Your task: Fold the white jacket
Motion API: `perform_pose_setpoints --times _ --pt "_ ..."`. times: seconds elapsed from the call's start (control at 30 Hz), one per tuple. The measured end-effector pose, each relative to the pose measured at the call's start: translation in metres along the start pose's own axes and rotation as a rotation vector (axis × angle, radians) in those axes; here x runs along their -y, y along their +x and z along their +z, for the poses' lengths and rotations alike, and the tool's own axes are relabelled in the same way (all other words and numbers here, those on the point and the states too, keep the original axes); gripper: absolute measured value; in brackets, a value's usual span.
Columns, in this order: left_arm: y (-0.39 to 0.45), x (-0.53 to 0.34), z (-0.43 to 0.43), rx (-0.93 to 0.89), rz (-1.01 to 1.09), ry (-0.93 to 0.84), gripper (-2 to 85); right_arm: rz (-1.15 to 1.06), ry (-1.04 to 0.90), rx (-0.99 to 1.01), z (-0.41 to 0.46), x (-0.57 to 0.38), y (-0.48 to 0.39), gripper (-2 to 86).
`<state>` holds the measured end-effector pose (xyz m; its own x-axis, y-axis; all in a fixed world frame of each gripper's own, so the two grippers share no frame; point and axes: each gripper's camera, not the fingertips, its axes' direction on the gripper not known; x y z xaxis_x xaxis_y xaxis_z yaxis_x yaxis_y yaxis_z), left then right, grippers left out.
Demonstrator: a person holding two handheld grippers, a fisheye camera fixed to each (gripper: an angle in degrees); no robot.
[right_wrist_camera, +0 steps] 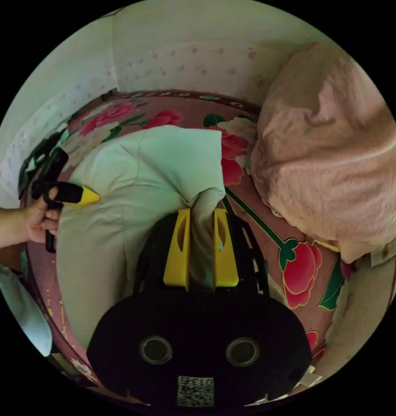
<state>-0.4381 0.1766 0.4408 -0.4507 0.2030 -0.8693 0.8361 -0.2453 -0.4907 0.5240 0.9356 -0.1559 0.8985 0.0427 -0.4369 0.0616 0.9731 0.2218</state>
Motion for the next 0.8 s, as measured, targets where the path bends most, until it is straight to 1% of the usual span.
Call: perform_pose_setpoints --times 0.1,0.17,0.2,0.27,0.3,0.33,0.37,0.4,0.43,0.47,0.5,0.53,0.57,0.6,0.63,0.67,0.7,0.77,0.8 --pt "0.001 0.001 -0.009 -0.062 -0.012 -0.062 9.0 0.12 0.035 0.141 -0.016 0.005 0.025 5.4" --pt "0.006 -0.014 -0.039 -0.095 -0.007 -0.065 9.4 0.194 0.136 0.222 -0.062 -0.001 0.044 2.2" --pt "0.009 -0.02 -0.051 -0.088 0.0 -0.041 9.3 0.2 0.167 0.207 -0.076 -0.005 0.045 1.8" --pt "0.027 -0.046 -0.103 0.049 0.06 0.079 8.1 0.205 0.28 0.079 -0.127 -0.024 0.03 1.3" --pt "0.036 -0.053 -0.113 0.084 0.096 0.12 7.6 0.192 0.302 0.061 -0.136 -0.027 0.022 1.3" --pt "0.061 -0.063 -0.125 0.12 0.199 0.195 7.0 0.165 0.325 0.024 -0.149 -0.03 0.0 1.3" --pt "0.09 -0.065 -0.122 0.163 0.315 0.196 6.7 0.131 0.323 -0.027 -0.152 -0.028 -0.026 1.2" --pt "0.105 -0.064 -0.115 0.191 0.37 0.171 6.4 0.114 0.318 -0.054 -0.151 -0.026 -0.041 1.1" --pt "0.135 -0.06 -0.096 0.248 0.486 0.11 5.6 0.074 0.303 -0.102 -0.143 -0.02 -0.071 0.9" --pt "0.161 -0.058 -0.073 0.343 0.587 0.052 3.6 0.015 0.27 -0.156 -0.128 -0.012 -0.101 0.6" --pt "0.172 -0.058 -0.06 0.413 0.625 0.031 2.6 -0.005 0.249 -0.188 -0.118 -0.007 -0.115 0.4" --pt "0.185 -0.056 -0.036 0.573 0.678 0.005 1.8 -0.041 0.198 -0.233 -0.096 0.001 -0.138 0.3" --pt "0.19 -0.055 -0.014 0.712 0.725 -0.003 1.3 -0.074 0.125 -0.239 -0.071 0.008 -0.155 0.1" --pt "0.189 -0.055 -0.003 0.765 0.753 -0.024 1.1 -0.084 0.074 -0.246 -0.056 0.011 -0.162 0.1" --pt "0.18 -0.055 0.02 0.825 0.789 -0.113 0.7 -0.101 0.013 -0.28 -0.029 0.012 -0.171 0.1" --pt "0.169 -0.057 0.037 0.822 0.804 -0.18 0.5 -0.086 -0.005 -0.341 -0.007 0.009 -0.175 0.1" --pt "0.165 -0.059 0.041 0.82 0.811 -0.197 0.4 -0.072 -0.028 -0.355 0.003 0.008 -0.176 0.0" --pt "0.155 -0.062 0.054 0.882 0.797 -0.284 0.2 0.056 -0.031 -0.255 0.023 0.011 -0.171 0.0" --pt "0.152 -0.064 0.056 0.893 0.79 -0.305 0.1 0.084 -0.035 -0.232 0.026 0.014 -0.17 0.1"
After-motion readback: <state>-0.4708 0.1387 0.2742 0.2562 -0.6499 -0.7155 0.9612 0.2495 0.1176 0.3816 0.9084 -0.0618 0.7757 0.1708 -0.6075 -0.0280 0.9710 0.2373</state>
